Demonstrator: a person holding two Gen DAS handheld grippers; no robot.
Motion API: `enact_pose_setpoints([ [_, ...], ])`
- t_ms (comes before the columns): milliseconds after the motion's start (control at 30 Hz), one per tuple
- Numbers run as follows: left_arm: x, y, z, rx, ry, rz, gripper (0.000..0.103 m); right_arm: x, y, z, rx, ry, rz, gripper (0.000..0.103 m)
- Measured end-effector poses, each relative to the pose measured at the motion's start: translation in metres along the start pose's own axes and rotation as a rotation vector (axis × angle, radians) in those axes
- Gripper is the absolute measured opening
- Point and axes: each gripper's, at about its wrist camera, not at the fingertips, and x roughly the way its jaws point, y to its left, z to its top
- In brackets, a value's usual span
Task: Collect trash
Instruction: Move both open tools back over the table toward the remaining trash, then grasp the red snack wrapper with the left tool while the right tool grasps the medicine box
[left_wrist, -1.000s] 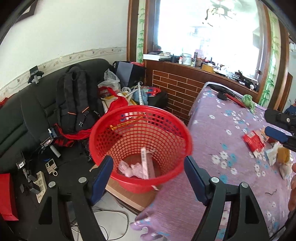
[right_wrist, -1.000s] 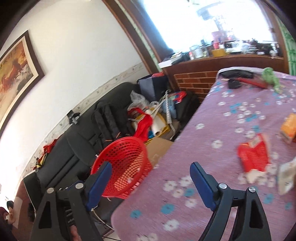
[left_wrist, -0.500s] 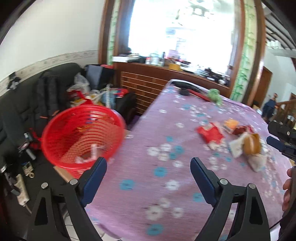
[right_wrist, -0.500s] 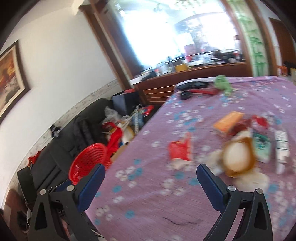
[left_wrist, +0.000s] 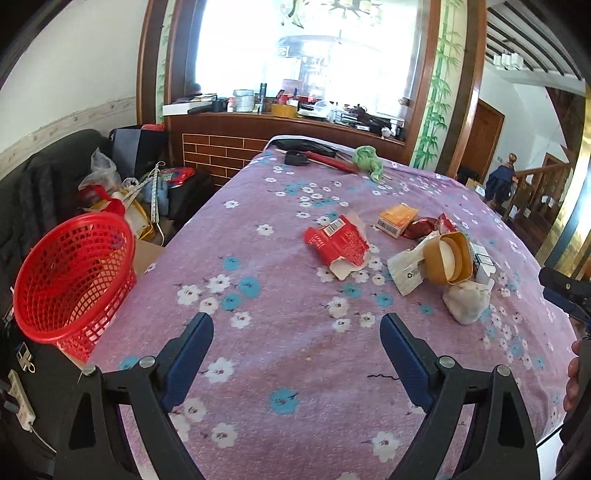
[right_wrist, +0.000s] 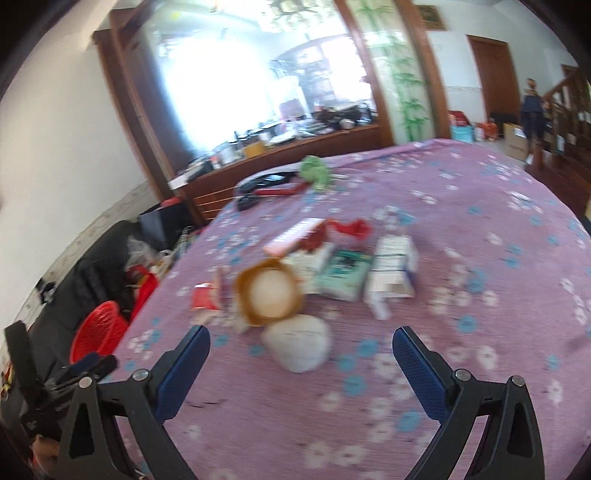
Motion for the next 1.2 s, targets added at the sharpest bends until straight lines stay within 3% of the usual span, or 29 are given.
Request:
enact_pose_setpoints([
  [267, 0.020, -0.009, 0.007, 0.000, 0.052, 0.019, 0.092, 0.002, -0.049, 0.006, 0.072, 0.003, -0.076, 0.100],
  [600, 0.065, -0.031, 0.038, 0.018, 0.105, 0.018, 0.091, 0.020, -0.063, 0.015, 0.085, 0.026, -0.078, 0.100],
  [733, 0.091, -0.029, 0.054, -0.024, 0.107, 0.047, 0.090, 0.026, -0.066, 0.020, 0.088, 0.029, -0.069, 0.100],
  [900, 0.136, -0.021, 0.071, -0.116, 0.177, 0.017, 0.061, 0.033, -0.069, 0.023, 0.095, 0.034, -0.066, 0.100],
  [1067, 0.168, -0.022, 0.075, -0.181, 0.224, -0.004, 0.056, 0.044, -0.075, 0.029, 0.104, 0.048, -0.071, 0.100],
  [1167, 0.178, -0.030, 0.075, -0.172, 0.230, 0.011, 0.042, 0.057, -0.079, 0.035, 0.093, 0.064, -0.092, 0.100],
  [1200, 0.179, -0.033, 0.076, -0.160, 0.220, 0.027, 0.033, 0.063, -0.081, 0.038, 0.092, 0.075, -0.096, 0.098],
])
